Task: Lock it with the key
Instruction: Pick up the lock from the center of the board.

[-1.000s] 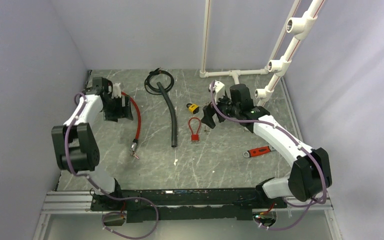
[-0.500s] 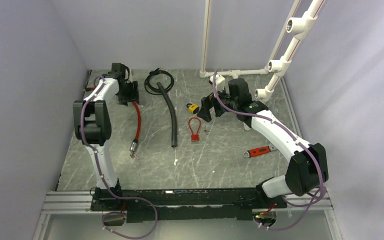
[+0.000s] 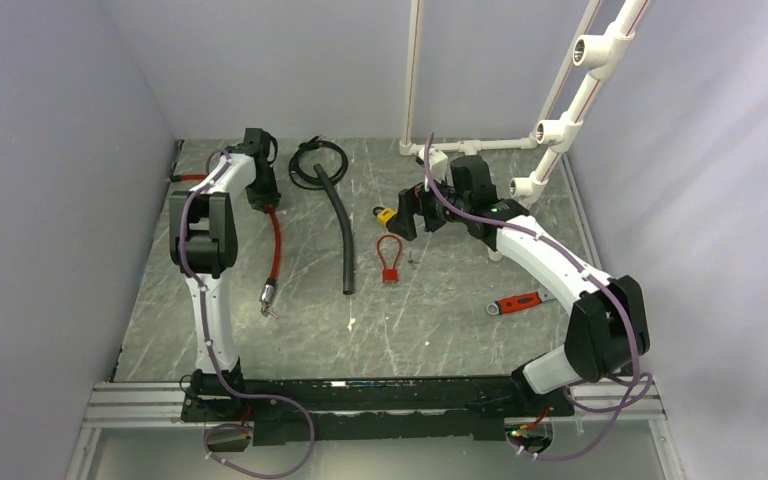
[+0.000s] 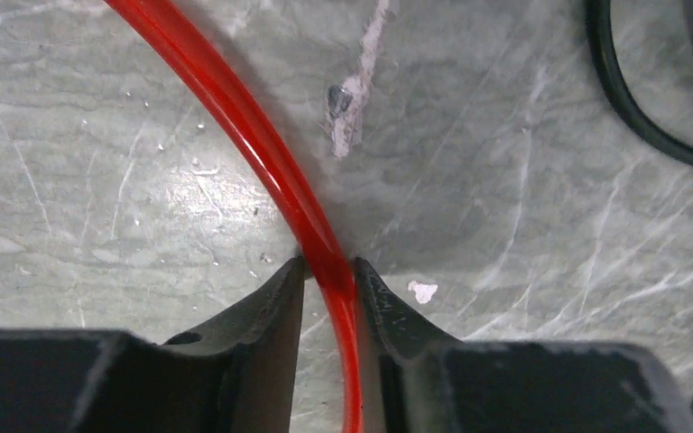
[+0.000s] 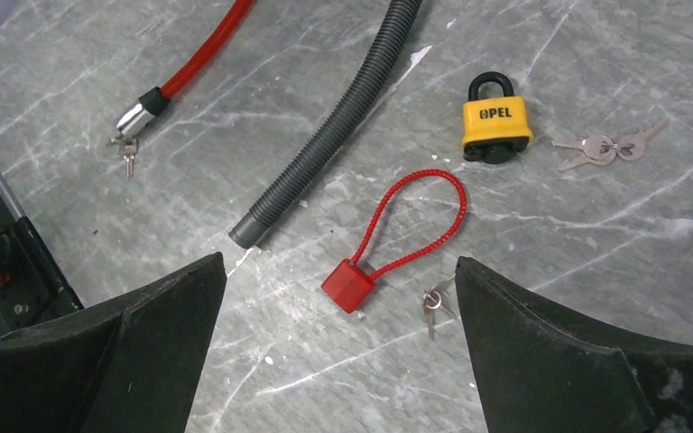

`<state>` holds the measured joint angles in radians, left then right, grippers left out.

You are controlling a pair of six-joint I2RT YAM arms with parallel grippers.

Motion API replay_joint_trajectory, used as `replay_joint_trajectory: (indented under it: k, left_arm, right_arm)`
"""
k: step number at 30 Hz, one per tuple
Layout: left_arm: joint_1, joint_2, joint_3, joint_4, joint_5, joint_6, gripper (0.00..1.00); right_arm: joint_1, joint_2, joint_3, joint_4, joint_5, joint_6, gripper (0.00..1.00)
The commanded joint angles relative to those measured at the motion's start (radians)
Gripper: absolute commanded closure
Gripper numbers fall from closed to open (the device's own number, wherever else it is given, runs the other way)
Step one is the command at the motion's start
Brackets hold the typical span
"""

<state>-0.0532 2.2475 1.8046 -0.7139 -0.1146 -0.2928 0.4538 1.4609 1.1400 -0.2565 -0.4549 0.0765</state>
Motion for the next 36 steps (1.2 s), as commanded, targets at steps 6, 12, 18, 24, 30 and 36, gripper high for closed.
replay_joint_trajectory:
  k: [6,12,18,24,30,36]
  left_arm:
    - [0.05,0.022,0.064,-0.169,0.085,-0.208,1.0]
    - [0.086,-0.245,-0.066,-0.142,0.199,-0.301,1.0]
    - [0.116,-0.486,-0.226,-0.061,0.32,-0.375,1.0]
    - [0.124,-0.586,-0.243,-0.075,0.377,-0.413,1.0]
    - [0.131,-0.627,-0.241,-0.054,0.462,-0.45,1.0]
    - [0.137,-0.646,-0.242,-0.048,0.526,-0.463,1.0]
  right_arm:
    - [0.074,0.109,0.088,0.203,-0.016,0.172,0.0]
    - [0.169,0.223,0.141,0.345,0.01,0.308,0.0]
    - [0.231,0.411,0.267,0.461,-0.001,0.424,0.0]
    - [0.293,0.522,0.348,0.604,-0.062,0.463,0.01]
    - [0.352,0.574,0.355,0.632,-0.034,0.379,0.05]
    - [0.378,0.661,0.397,0.669,-0.11,0.34,0.12]
